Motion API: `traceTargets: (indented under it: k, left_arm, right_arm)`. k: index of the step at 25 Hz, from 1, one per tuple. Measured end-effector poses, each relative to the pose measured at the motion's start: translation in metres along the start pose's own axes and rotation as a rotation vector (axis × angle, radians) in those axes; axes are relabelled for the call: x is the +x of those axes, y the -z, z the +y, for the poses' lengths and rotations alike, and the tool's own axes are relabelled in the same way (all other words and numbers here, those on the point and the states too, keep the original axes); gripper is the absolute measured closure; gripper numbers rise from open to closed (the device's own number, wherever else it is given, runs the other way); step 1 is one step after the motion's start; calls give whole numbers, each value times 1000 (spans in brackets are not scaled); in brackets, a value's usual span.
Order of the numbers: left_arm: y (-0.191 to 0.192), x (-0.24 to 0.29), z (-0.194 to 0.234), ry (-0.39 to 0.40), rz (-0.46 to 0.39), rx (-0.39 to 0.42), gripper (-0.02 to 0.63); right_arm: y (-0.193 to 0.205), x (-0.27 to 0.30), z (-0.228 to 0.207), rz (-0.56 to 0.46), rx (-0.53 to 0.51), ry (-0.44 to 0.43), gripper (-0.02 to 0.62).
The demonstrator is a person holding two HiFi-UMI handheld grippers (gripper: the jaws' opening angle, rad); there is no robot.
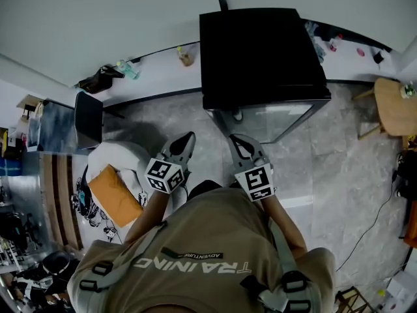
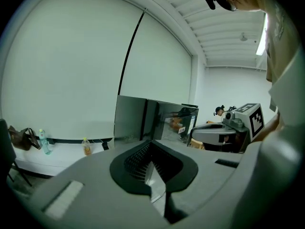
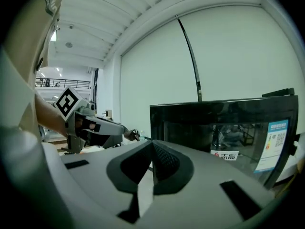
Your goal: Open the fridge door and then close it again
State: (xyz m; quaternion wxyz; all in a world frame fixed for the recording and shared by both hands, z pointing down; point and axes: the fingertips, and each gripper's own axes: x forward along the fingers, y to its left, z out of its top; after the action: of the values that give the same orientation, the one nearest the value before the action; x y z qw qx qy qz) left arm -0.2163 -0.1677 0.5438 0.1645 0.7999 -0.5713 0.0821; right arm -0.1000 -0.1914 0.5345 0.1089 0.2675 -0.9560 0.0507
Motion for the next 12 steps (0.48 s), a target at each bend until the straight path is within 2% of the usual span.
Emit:
traceTargets:
  k: [6,12]
  left_arm:
    - [8,13,10,21,33,-17,606]
    - [9,26,14,93,62,2,606]
  right_arm:
    - [-3,11,1,32,-4,-17,600]
    - [-13,28,1,48,-1,11,598]
